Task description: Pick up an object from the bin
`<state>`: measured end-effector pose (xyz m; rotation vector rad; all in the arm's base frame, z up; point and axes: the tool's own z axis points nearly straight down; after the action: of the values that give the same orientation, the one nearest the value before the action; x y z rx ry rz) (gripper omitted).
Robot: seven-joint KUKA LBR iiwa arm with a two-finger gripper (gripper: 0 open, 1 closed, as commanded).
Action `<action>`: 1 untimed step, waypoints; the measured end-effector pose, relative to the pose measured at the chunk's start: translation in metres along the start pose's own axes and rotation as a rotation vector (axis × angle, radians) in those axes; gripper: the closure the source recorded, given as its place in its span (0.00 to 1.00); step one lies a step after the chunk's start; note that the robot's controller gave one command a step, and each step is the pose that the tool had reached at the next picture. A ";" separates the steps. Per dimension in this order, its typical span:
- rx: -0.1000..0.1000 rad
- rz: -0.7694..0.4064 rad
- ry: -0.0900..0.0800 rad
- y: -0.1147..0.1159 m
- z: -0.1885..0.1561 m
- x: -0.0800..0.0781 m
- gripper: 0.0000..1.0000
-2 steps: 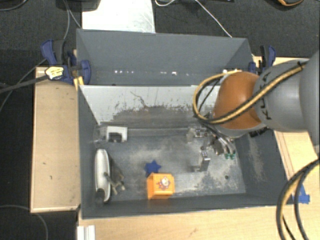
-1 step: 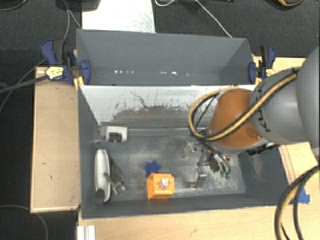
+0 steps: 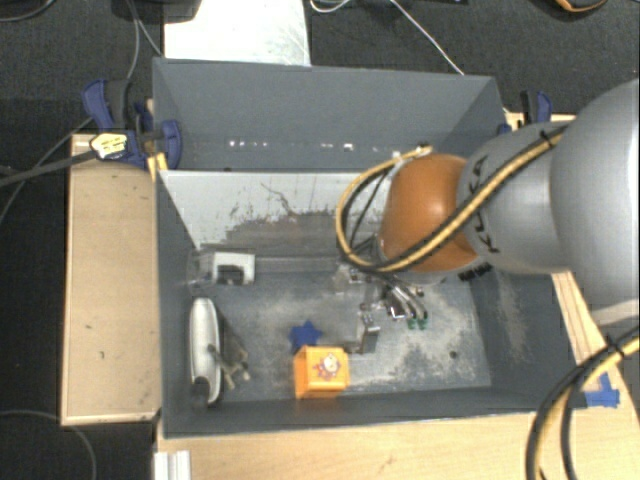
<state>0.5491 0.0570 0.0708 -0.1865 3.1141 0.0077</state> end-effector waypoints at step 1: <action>0.001 0.073 0.020 0.077 -0.014 0.036 0.00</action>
Offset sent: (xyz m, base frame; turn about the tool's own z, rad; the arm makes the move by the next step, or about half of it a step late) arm -0.0500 0.0457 0.0008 -0.0575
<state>0.5038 0.1290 0.0846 -0.0733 3.1389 0.0060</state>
